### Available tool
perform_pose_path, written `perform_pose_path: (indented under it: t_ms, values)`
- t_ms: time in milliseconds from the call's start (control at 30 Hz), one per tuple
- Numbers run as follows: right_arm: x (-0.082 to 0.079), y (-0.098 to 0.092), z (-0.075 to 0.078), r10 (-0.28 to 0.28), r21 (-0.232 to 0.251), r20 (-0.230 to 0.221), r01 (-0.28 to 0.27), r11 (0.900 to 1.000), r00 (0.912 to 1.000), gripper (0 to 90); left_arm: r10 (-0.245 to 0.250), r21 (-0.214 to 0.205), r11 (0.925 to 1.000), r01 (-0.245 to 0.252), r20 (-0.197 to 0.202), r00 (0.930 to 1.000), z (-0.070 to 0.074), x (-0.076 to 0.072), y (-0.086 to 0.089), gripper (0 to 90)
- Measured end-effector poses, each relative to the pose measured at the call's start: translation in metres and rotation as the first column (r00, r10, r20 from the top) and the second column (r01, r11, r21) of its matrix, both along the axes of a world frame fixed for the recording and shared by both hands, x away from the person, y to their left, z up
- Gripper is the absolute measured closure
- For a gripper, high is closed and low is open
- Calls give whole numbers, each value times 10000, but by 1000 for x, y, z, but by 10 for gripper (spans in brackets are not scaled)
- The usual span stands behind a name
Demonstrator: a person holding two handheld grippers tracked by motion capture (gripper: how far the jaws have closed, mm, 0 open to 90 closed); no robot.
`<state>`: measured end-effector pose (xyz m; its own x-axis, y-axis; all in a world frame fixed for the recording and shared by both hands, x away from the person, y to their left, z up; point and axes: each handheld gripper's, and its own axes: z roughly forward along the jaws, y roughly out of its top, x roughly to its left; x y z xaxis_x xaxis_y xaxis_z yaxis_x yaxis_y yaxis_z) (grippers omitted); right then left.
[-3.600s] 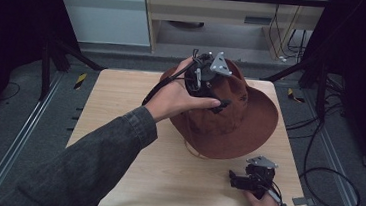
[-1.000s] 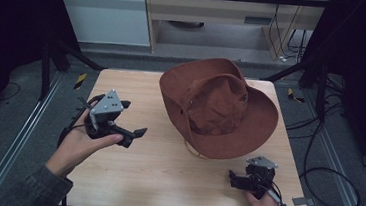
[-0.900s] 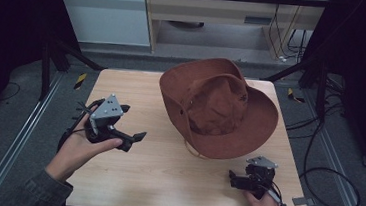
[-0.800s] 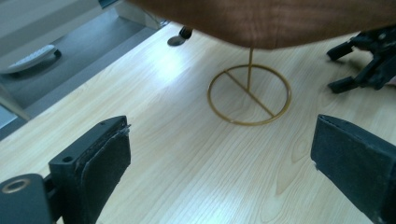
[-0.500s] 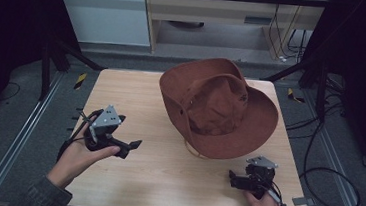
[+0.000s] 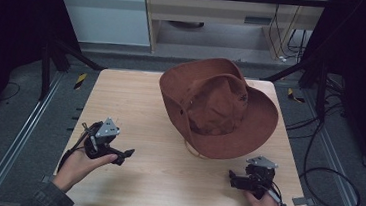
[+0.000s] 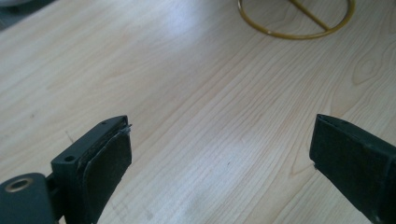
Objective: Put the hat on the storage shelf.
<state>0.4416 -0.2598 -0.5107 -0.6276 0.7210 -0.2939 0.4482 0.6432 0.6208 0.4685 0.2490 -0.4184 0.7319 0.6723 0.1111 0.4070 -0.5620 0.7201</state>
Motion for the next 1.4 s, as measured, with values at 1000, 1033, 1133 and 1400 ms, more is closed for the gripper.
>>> perform_pose_path:
  t_ms: [1000, 1033, 1133, 1400]
  values:
    - [0, 0, 0, -7, 1, 2, 7, 10000, 10000, 5, 1571, 525, 9870, -1522, -1082, 9816, -75, 17, 43, 47]
    - [0, 0, 0, 1, -4, -1, -1, 10000, 10000, 5, 1635, 429, 9862, -1596, -1115, 9802, -77, 18, 44, 49]
    - [0, 0, 0, -1, 1, 1, 1, 10000, 10000, 5, 1743, 228, 9847, -1728, -1235, 9769, -82, 20, 48, 40]
    - [0, 0, 0, -3, 0, 0, 3, 10000, 10000, 5, 1792, -162, 9832, -1815, -965, 9791, -87, 20, 53, 7]
